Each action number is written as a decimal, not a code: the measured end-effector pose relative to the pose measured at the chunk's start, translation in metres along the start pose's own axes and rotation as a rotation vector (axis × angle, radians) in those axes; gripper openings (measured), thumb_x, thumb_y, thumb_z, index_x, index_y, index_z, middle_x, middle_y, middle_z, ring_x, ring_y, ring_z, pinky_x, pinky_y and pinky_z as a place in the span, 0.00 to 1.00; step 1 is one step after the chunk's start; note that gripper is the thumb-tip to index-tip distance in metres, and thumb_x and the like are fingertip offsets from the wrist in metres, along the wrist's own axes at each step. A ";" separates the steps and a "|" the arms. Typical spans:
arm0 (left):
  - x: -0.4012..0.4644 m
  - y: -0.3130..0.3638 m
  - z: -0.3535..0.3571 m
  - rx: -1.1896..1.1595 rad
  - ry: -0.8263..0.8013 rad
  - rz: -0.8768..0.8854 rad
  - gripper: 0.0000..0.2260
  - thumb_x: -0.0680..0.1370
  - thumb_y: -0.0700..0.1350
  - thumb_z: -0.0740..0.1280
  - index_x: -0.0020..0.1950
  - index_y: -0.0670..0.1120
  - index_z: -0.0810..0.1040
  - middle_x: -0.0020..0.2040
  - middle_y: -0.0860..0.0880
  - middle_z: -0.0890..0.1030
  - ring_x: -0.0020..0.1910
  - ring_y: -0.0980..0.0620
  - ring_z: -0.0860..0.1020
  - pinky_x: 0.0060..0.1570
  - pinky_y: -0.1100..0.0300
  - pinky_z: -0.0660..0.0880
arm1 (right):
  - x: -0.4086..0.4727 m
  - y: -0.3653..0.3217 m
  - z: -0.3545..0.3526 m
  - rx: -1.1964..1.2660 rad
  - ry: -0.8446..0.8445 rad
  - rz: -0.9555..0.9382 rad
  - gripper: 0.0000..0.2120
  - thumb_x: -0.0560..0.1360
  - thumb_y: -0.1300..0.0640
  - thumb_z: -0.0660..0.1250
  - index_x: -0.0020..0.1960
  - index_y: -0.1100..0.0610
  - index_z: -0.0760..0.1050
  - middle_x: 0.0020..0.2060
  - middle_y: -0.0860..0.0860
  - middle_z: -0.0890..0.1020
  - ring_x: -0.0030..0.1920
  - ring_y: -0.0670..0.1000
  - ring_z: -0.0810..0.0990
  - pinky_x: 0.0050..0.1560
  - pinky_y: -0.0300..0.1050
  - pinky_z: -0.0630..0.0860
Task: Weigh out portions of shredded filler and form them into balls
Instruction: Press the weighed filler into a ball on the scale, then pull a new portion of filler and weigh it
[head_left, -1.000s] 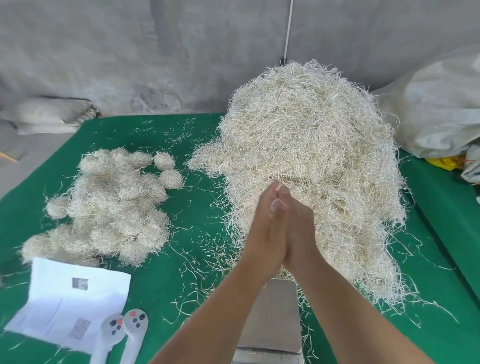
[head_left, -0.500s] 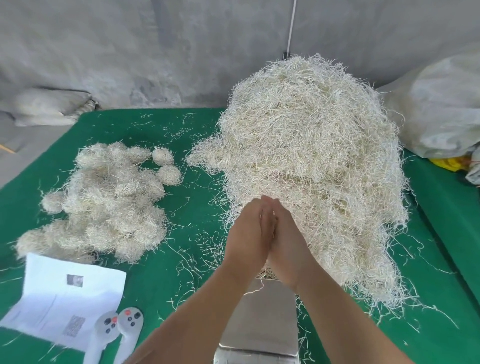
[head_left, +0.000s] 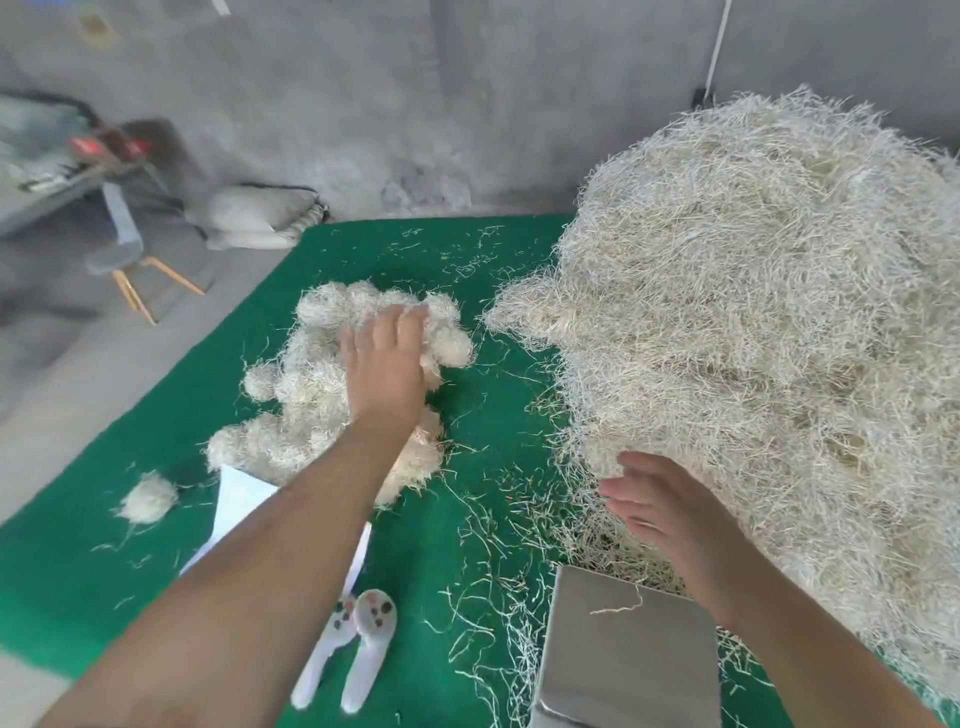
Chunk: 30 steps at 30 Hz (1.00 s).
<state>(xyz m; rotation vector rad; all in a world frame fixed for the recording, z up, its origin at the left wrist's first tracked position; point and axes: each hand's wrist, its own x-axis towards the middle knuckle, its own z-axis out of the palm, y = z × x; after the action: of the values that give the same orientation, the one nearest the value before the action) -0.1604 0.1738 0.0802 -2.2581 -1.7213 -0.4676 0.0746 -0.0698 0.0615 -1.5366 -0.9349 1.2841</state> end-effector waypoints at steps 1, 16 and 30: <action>0.012 -0.015 -0.001 0.113 -0.029 -0.054 0.48 0.70 0.29 0.64 0.84 0.53 0.44 0.83 0.41 0.51 0.82 0.36 0.50 0.78 0.33 0.37 | 0.002 -0.001 0.002 0.010 0.003 0.010 0.17 0.85 0.56 0.61 0.74 0.55 0.69 0.62 0.52 0.81 0.65 0.54 0.80 0.71 0.50 0.73; -0.105 0.099 0.043 -0.453 -0.551 0.266 0.19 0.82 0.41 0.65 0.72 0.54 0.75 0.72 0.53 0.74 0.66 0.52 0.76 0.70 0.52 0.72 | 0.028 0.091 -0.067 -0.533 0.702 -0.304 0.17 0.78 0.60 0.70 0.64 0.46 0.77 0.64 0.47 0.73 0.64 0.48 0.75 0.64 0.51 0.75; -0.188 0.222 0.054 -0.781 -0.747 0.338 0.27 0.82 0.46 0.66 0.79 0.58 0.63 0.77 0.55 0.67 0.74 0.56 0.68 0.71 0.62 0.59 | 0.029 0.130 -0.119 -0.932 0.405 0.260 0.11 0.81 0.57 0.67 0.40 0.54 0.73 0.33 0.48 0.78 0.31 0.47 0.76 0.37 0.45 0.80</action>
<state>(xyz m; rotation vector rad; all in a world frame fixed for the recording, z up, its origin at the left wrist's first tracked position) 0.0129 -0.0280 -0.0485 -3.5654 -1.5099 -0.2458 0.1975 -0.1030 -0.0643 -2.5842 -1.1513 0.6329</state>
